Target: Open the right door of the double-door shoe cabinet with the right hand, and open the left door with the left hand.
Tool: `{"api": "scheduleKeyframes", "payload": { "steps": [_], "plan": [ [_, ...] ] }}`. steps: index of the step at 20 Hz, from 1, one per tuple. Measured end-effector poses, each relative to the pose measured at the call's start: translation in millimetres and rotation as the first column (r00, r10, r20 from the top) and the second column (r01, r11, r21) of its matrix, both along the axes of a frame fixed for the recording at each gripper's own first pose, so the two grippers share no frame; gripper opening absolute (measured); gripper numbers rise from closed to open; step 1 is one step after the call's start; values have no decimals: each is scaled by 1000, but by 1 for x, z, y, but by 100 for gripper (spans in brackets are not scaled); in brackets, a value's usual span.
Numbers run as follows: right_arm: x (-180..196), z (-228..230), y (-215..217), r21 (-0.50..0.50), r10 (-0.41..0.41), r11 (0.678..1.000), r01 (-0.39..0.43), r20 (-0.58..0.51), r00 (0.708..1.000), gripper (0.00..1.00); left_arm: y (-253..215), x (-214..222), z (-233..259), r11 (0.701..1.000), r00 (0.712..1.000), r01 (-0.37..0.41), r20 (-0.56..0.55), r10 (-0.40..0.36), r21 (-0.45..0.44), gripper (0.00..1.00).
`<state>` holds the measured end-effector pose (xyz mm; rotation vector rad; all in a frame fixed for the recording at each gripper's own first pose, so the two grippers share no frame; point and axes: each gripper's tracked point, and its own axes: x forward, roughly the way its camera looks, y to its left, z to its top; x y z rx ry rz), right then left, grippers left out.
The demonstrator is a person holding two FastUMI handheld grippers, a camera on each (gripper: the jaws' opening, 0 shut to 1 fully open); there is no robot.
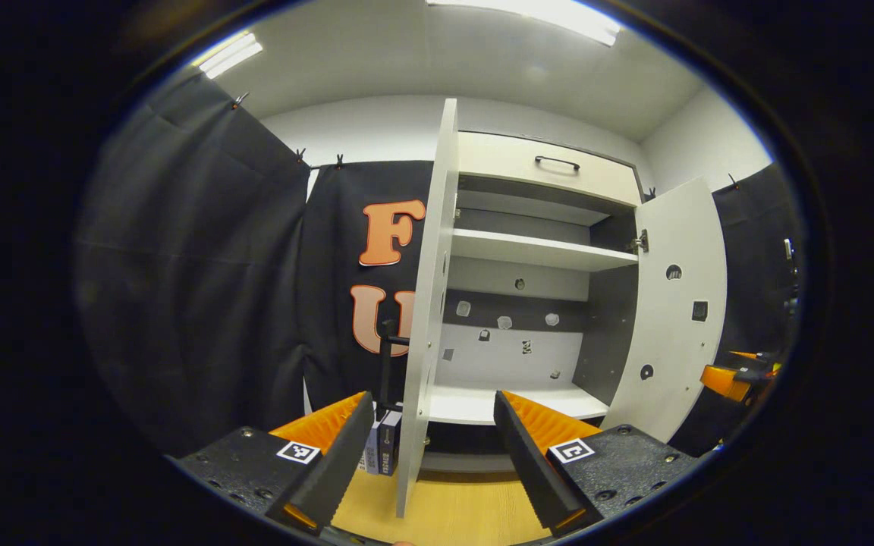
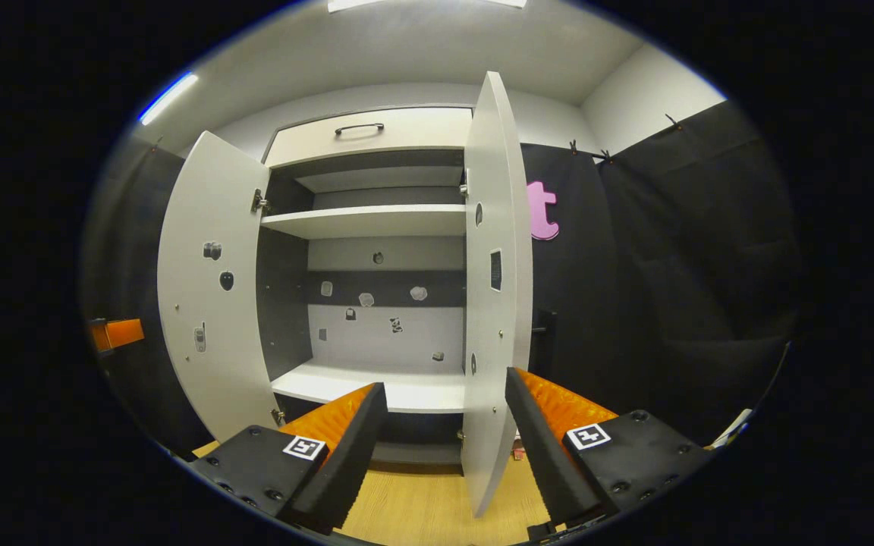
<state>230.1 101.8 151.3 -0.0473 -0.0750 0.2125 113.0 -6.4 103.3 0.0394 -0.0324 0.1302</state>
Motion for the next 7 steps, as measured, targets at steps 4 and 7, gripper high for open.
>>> {"api": "scheduleKeyframes", "payload": {
  "steps": [4, 7],
  "plan": [
    [-1, 2, -5, 12, -12, 1000, 12, -4, 1000, 99, -2, 8, 3, 1000, 1000, 13, -4, -13, 13, 95],
    [-3, 8, -13, 14, -34, 999, 34, 22, 999, 91, -2, 14, 9, 999, 1000, 9, 12, -10, 32, 94]
  ]
}}
